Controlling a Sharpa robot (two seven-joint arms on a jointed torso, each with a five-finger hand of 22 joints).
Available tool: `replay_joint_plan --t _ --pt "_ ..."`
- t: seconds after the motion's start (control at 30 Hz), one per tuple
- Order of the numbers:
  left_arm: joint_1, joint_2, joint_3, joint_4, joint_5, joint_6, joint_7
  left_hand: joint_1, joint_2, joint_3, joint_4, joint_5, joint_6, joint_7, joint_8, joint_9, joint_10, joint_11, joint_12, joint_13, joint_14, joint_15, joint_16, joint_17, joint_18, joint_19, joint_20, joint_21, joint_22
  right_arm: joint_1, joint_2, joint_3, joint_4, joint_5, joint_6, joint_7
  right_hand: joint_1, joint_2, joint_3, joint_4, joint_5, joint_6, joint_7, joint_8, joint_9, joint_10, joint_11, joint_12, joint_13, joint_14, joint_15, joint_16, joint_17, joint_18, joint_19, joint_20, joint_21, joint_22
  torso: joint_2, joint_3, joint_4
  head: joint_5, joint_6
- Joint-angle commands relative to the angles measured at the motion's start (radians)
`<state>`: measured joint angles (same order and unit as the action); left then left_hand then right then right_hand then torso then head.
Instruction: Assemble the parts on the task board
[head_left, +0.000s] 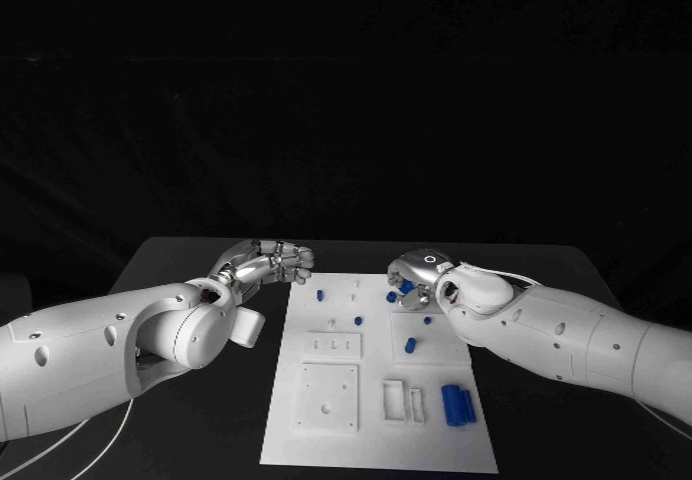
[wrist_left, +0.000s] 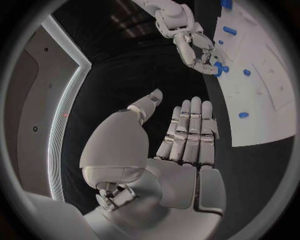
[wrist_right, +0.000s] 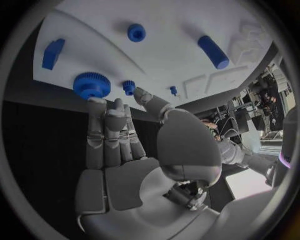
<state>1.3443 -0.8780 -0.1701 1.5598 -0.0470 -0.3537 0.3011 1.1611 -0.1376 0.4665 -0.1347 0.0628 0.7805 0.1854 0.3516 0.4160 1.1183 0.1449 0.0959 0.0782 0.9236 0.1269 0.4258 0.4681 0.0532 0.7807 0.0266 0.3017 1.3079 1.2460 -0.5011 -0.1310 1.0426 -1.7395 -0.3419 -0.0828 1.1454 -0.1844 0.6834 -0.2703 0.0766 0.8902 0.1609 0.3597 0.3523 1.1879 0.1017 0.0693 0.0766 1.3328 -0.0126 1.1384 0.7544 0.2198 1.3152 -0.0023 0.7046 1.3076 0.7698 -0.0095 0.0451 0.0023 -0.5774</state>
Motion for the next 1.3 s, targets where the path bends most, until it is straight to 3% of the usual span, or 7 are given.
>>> replay_joint_plan --t 0.03,0.27,0.7,0.97,1.3 --pt "0.005 0.001 0.001 0.005 0.004 0.015 0.006 -0.012 0.001 0.0 -0.005 0.002 0.003 0.001 -0.003 -0.001 0.0 0.005 -0.006 -0.001 -0.002 0.002 -0.005 0.001 0.015 -0.003 0.001 0.005 0.022 -0.001 0.001 0.0 0.01 -0.018 0.011 -0.004 -0.004 -0.01 0.006 0.0 -0.004 0.004 0.004 -0.005 -0.001 0.003 -0.001 0.001 -0.001 -0.005 -0.001 0.007 -0.001 0.042 0.014 -0.016 0.004 0.021 0.01 -0.0017 0.0015 0.0 0.0" --pt "0.005 0.005 0.001 0.0 0.004 0.015 0.006 -0.013 0.0 0.0 -0.005 0.002 0.003 0.001 -0.004 -0.001 0.0 0.005 -0.007 -0.001 -0.002 0.002 -0.006 0.001 0.015 -0.003 0.001 0.005 0.022 -0.001 0.009 0.0 0.004 -0.027 0.014 -0.01 -0.008 -0.004 0.01 0.004 -0.011 0.012 0.001 -0.001 0.001 0.015 -0.005 0.006 0.001 -0.006 -0.004 0.01 -0.005 0.042 0.013 -0.015 0.006 0.021 0.015 -0.0034 0.0018 -0.003 0.003" --pt "0.005 0.005 0.001 -0.005 0.004 0.018 0.003 -0.016 0.0 0.001 -0.006 0.001 0.003 0.001 -0.004 -0.002 0.0 0.006 -0.008 -0.002 -0.002 0.002 -0.007 0.002 0.015 -0.004 0.001 0.005 0.022 -0.003 0.019 0.0 -0.012 -0.059 0.02 -0.038 -0.01 -0.004 0.034 0.015 -0.02 0.022 -0.003 0.003 0.002 0.028 -0.01 0.006 0.001 -0.009 -0.009 0.021 -0.019 0.042 0.012 -0.015 0.011 0.02 0.016 -0.0027 0.0051 -0.003 0.008" --pt "0.006 0.003 0.001 -0.006 0.004 0.018 0.0 -0.018 -0.001 0.001 -0.006 0.001 0.003 0.001 -0.005 -0.002 0.0 0.006 -0.01 -0.002 -0.002 0.002 -0.008 0.003 0.015 -0.005 0.001 0.005 0.022 -0.003 0.021 0.0 -0.012 -0.066 0.033 -0.04 -0.01 -0.011 0.046 0.022 -0.021 0.025 -0.005 0.004 0.002 0.033 -0.01 0.005 0.001 -0.01 -0.01 0.027 -0.025 0.042 0.012 -0.015 0.014 0.02 0.016 -0.0029 0.0013 0.001 0.007" --pt "0.006 0.001 0.001 -0.005 0.004 0.019 -0.001 -0.02 -0.001 0.002 -0.007 0.001 0.003 0.001 -0.005 -0.003 -0.001 0.007 -0.011 -0.002 -0.002 0.002 -0.009 0.003 0.015 -0.005 0.001 0.005 0.022 -0.012 0.028 0.0 -0.017 -0.063 0.049 -0.033 -0.012 -0.008 0.056 0.027 -0.024 0.044 -0.012 0.013 0.007 0.062 -0.02 0.016 0.01 -0.013 -0.019 0.034 -0.036 0.042 0.01 -0.014 0.018 0.02 0.018 -0.0022 0.0018 0.002 0.004"
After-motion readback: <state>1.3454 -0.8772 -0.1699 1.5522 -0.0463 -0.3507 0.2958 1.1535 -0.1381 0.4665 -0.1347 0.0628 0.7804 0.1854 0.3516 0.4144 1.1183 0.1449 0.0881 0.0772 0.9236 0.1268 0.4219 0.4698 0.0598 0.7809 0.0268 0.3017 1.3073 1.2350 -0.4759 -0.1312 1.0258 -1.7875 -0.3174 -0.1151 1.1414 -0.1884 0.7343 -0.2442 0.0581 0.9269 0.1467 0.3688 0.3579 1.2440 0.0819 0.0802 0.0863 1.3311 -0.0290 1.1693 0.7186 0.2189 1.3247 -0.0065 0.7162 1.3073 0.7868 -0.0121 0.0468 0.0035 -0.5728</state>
